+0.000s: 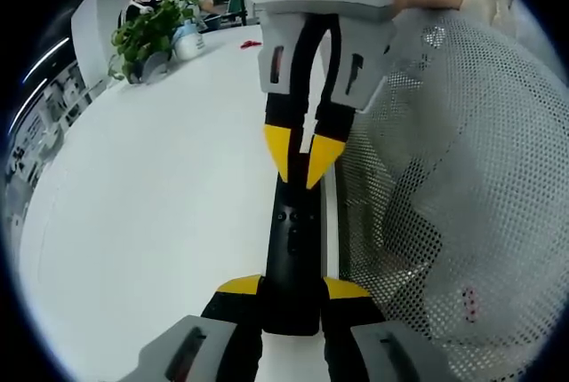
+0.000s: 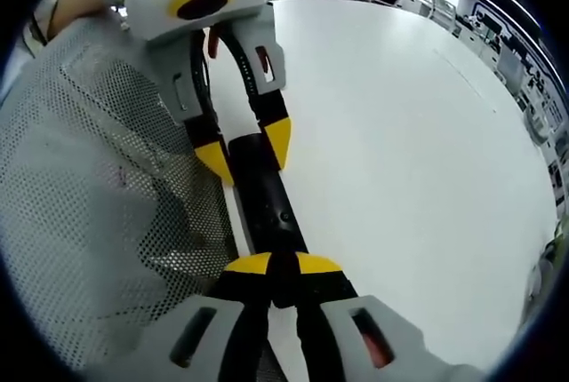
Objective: Press the specified remote control buttons in sequence, fully releasing each button before pressing the next.
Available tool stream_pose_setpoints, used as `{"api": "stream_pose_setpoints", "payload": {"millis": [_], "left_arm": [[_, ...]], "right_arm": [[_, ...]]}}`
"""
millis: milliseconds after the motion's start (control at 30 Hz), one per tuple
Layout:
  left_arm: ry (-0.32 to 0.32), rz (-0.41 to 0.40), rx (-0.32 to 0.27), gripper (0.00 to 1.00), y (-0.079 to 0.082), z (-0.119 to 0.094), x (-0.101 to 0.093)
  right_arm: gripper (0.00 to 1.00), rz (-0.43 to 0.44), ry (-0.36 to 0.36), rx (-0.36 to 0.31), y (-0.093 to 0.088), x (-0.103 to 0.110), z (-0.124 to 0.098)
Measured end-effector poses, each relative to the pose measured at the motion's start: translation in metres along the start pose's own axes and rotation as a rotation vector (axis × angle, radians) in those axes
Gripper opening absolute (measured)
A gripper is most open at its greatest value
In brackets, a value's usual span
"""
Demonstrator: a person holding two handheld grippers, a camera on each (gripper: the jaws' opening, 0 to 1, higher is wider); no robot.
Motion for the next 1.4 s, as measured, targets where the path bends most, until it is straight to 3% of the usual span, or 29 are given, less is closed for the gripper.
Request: {"api": "stream_pose_setpoints", "payload": {"millis": [233,400,567,767,1000,1167,1400], "left_arm": [[-0.003,0.003,0.001,0.25,0.000,0.000,0.001],[-0.004,0.009,0.004,0.25,0.000,0.000,0.001],[-0.001,0.019,0.011,0.24,0.001,0.001,0.000],[-0.003,0.018,0.011,0.24,0.001,0.001,0.001],[-0.003,0.018,0.011,0.24,0.002,0.001,0.001],[-0.002,0.018,0.009,0.24,0.001,0.001,0.001],[0.000,0.023,0.006,0.24,0.001,0.001,0.001]], "right_arm": [[0.07,-0.066,0.005,0.018,0.003,0.001,0.001],[0.07,-0.054,0.031,0.035,0.005,-0.003,0.002],[0.07,-0.096,0.044,0.110,0.013,-0.003,0.004],[0.07,-0.096,0.041,0.134,0.014,-0.002,0.005],[0.07,-0.033,0.023,0.077,0.007,-0.003,0.002],[0.07,0.026,-0.008,-0.009,-0.002,0.000,0.000],[0.09,0.013,0.001,0.018,0.004,0.001,0.002]]}}
Point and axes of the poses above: the point that each gripper's makers call its tool centre point, and the gripper's own axes: z roughly forward along the fingers, x roughly to its left, y roughly out of its top, the point moved 10 cm from there along -z, roughly backward along the fingers, and after that the axes turned 3 degrees about -y, right-handed, at the moved point
